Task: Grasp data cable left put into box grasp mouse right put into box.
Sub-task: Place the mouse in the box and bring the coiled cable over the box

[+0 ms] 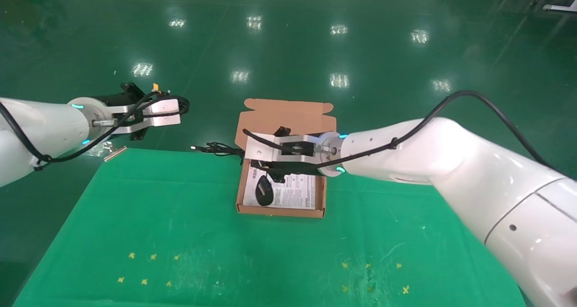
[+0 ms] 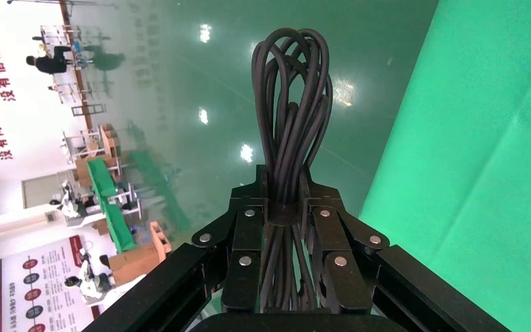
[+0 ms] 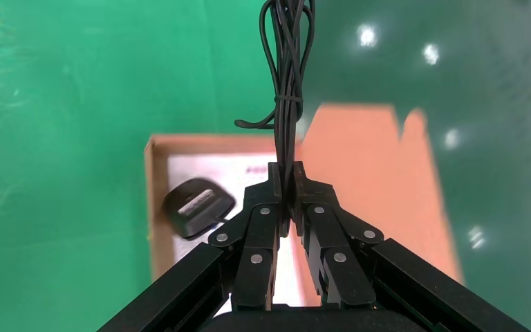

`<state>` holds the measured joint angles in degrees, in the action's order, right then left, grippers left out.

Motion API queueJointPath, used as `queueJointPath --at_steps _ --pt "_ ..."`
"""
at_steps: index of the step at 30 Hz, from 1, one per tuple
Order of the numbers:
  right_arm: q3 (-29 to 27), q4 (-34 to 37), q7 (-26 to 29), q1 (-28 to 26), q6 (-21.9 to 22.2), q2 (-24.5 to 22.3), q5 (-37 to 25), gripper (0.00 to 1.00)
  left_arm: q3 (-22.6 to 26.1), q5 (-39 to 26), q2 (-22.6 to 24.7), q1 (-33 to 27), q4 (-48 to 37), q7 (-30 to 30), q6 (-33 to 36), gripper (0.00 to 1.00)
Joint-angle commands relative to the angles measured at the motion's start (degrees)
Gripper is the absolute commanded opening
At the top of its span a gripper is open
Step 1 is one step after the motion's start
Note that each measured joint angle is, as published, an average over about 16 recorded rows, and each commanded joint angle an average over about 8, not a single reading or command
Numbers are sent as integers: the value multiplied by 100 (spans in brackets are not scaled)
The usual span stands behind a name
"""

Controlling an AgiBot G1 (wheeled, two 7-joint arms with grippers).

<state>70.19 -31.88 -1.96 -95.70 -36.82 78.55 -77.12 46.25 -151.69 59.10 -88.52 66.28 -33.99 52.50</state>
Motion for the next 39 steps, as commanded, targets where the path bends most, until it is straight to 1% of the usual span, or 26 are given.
queueJointPath --at_steps 1,4,5,11,12,13,22,29,35,39 --pt "96 90 136 50 92 -4 157 0 0 -1 0 0 1 -1 0 0" --pt "214 327 278 107 104 -10 301 1 0 -1 0 0 1 -1 1 0" --pt "256 392 303 119 104 -10 323 7 0 -1 0 0 1 -1 1 0" --pt "467 604 370 165 89 -10 353 82 -1 -4 -2 3 1 -1 3 0" --pt "487 616 370 168 89 -10 352 93 -1 -5 -2 3 1 -1 3 0" --pt "490 618 370 168 88 -10 350 100 -1 -5 -2 3 1 -1 3 0" --pt "518 430 403 184 96 -150 359 100 10 47 55 39 15 -4 -12 0" --pt "518 224 485 108 193 -327 349 100 76 55 279 147 -84 3 -165 0" --pt "491 -74 504 -68 251 -725 299 100 176 -204 635 419 -353 -40 -706 0" --pt "504 -421 585 -230 258 -1177 204 100 258 -345 973 646 -661 -47 -1226 0"
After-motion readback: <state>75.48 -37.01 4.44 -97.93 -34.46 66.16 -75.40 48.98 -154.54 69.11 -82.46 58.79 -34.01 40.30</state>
